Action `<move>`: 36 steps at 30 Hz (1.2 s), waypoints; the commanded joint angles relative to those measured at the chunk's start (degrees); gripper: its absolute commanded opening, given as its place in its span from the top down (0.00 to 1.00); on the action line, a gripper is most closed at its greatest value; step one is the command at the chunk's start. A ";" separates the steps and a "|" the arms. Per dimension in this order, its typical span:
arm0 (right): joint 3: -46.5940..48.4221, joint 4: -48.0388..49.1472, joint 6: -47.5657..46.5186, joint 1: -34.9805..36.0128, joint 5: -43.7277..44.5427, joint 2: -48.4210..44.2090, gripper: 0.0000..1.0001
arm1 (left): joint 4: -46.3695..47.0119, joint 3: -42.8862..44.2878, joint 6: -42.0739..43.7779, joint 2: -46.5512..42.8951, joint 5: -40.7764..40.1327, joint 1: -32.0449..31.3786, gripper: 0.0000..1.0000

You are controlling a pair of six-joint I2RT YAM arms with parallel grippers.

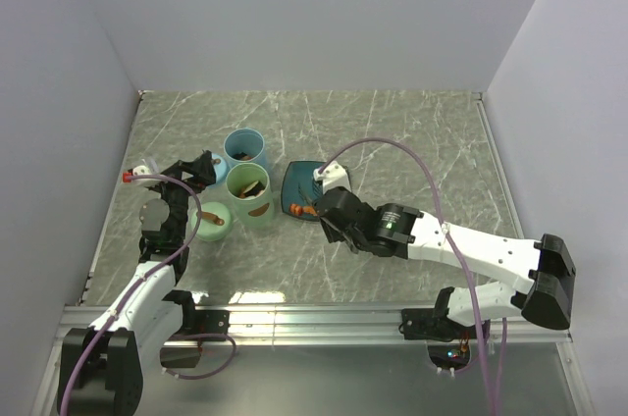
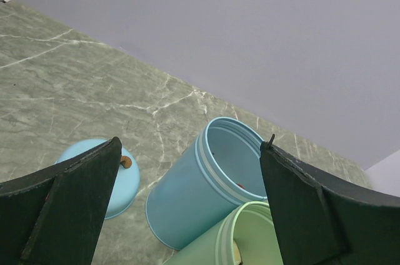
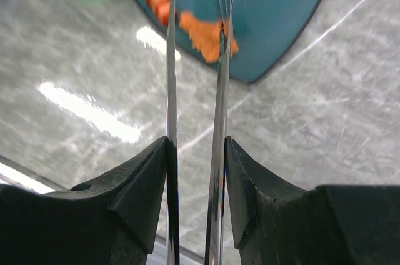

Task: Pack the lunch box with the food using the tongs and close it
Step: Pick up the food using the clamp

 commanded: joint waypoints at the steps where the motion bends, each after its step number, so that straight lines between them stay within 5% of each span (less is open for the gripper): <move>1: -2.21 2.63 1.41 0.40 -1.18 -2.67 0.52 | 1.90 0.82 -0.38 -0.48 0.40 0.35 0.01; 22: -1.69 8.27 -4.40 -1.27 -9.63 4.61 0.51 | 1.55 0.65 -0.38 -1.09 0.14 0.35 0.01; 36: -0.29 5.99 -3.61 -2.06 -6.03 5.41 0.51 | 1.55 0.65 -0.38 -1.01 0.14 0.35 0.00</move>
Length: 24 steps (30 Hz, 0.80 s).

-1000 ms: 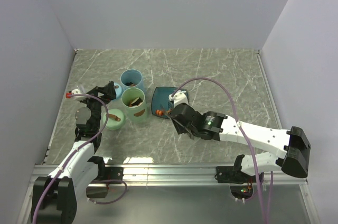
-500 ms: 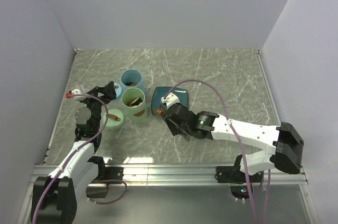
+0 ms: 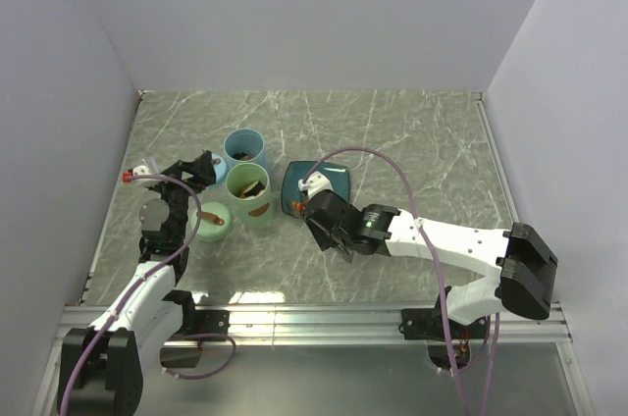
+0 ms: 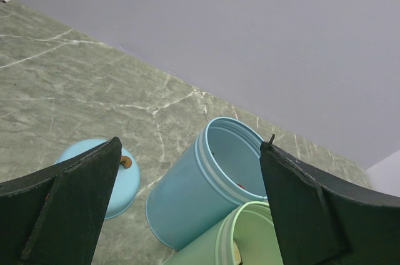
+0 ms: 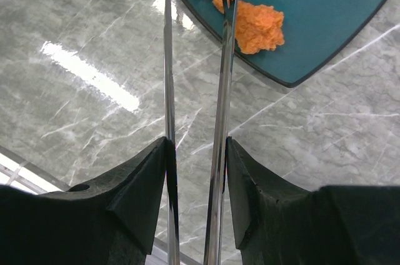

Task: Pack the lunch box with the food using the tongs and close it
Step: Pick up the food using the clamp

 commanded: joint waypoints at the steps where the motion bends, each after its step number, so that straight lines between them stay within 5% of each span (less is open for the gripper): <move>1: 2.91 0.35 -0.20 -0.56 2.41 -1.39 0.51 | 1.57 0.56 -0.38 -0.98 0.22 0.35 0.01; 16: 4.75 -0.18 -1.52 -0.56 -1.01 2.65 0.53 | 1.48 0.56 -0.38 -1.16 0.05 0.35 0.01; 24: 6.16 -0.98 -1.87 -0.64 -0.84 4.24 0.70 | 1.40 0.47 -0.38 -1.42 -0.13 0.35 0.01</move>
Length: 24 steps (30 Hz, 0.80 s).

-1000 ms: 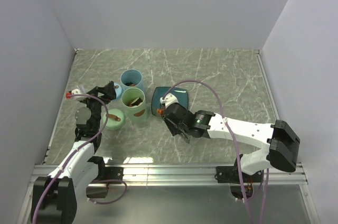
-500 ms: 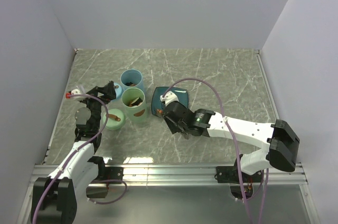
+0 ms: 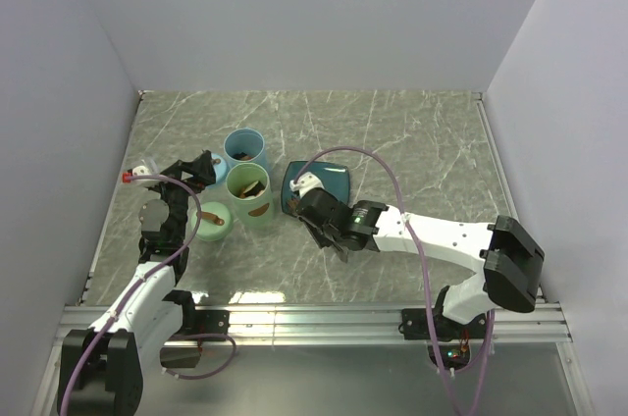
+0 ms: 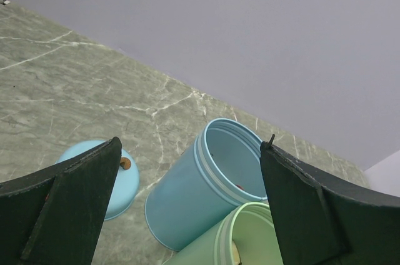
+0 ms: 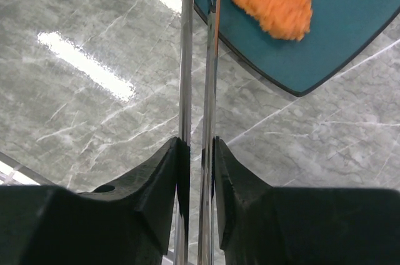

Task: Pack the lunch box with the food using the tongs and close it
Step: Pick up the food using the clamp, then place the food into the lunch box

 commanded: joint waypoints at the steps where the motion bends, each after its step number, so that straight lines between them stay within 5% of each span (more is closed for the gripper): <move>1: 3.51 -0.38 -0.45 -0.36 0.93 -0.51 0.72 | 1.51 0.56 -0.38 -1.05 -0.02 0.35 0.01; 11: 10.36 -1.97 -4.40 -2.56 6.29 -4.38 0.74 | 1.42 0.56 -0.38 -1.05 -0.02 0.35 0.01; 24: 26.27 0.93 -14.07 -6.25 5.16 2.03 0.73 | 1.59 0.65 -0.29 -0.61 -0.11 0.35 0.01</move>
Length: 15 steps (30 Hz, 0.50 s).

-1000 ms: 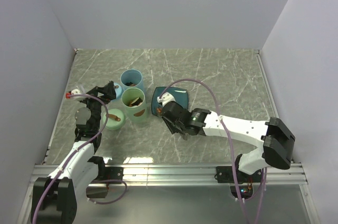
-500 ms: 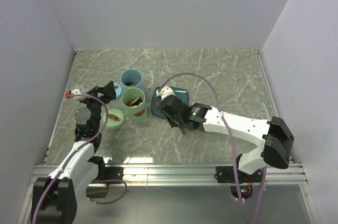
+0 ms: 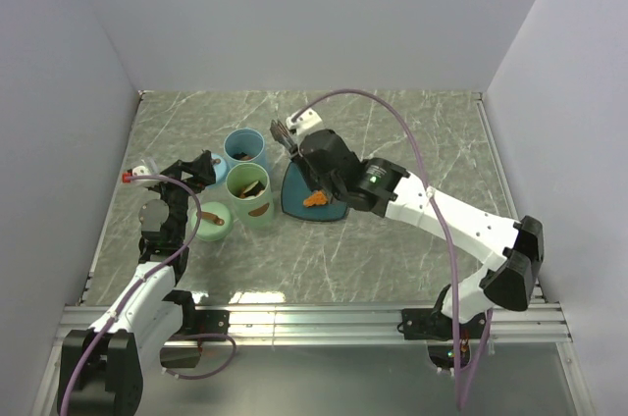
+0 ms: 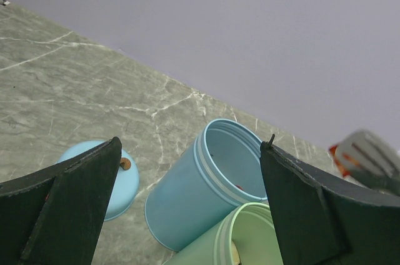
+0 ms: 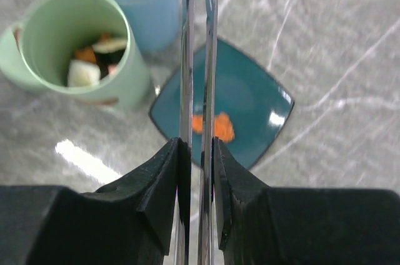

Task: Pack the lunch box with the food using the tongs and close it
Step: Place the food into the lunch box

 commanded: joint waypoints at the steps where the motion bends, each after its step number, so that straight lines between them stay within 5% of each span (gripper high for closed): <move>1: 6.23 2.86 -4.61 -0.85 -1.81 3.26 0.73 | 1.51 0.74 -0.29 -0.53 -0.06 0.35 0.00; 15: 16.35 2.33 -7.32 -2.43 -7.36 14.08 0.71 | 1.77 0.82 -0.20 -0.26 -0.24 0.35 0.01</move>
